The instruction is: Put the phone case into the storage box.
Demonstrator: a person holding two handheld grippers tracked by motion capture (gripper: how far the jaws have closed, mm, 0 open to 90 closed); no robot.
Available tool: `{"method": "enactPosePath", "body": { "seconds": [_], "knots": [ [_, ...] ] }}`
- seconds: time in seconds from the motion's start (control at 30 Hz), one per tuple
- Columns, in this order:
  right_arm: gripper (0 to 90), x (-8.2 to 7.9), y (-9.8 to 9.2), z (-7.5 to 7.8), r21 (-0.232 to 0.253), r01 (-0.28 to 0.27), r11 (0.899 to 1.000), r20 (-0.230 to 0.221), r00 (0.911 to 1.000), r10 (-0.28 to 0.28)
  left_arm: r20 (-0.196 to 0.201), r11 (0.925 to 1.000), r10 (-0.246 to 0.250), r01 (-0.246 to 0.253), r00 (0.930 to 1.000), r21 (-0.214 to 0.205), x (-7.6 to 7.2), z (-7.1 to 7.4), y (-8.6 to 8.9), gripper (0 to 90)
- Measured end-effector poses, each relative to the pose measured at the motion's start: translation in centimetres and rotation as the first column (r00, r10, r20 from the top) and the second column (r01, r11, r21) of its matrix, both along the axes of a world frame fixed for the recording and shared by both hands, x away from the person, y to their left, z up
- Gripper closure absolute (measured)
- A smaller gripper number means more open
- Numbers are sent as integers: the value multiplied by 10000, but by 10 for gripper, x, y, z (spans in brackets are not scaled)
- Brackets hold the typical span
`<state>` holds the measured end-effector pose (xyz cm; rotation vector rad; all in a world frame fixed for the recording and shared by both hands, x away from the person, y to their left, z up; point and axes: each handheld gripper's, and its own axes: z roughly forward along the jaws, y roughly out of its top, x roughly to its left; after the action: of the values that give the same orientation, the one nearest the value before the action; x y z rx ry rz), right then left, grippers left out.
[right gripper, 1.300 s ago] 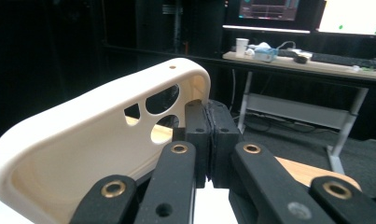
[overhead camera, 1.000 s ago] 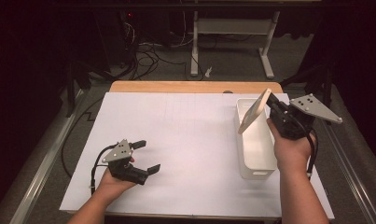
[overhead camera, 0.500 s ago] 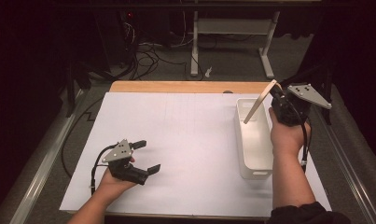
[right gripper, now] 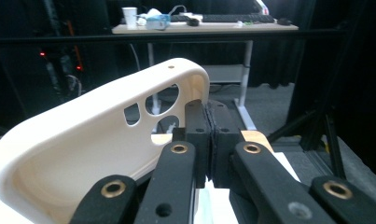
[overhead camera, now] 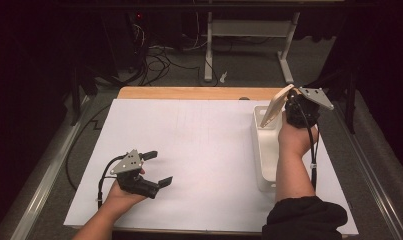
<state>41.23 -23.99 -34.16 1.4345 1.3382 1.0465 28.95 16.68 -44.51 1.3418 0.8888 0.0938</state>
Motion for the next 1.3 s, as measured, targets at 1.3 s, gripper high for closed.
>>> {"method": "enactPosePath", "body": {
  "seconds": [1.3],
  "knots": [
    [896, 40, 12, -41, -235, 1008, 9946, -1048, 9892, -1027, 106, 9996, -286, 285, 9995, 47, -3, -1, -2, 2]
  ]
}}
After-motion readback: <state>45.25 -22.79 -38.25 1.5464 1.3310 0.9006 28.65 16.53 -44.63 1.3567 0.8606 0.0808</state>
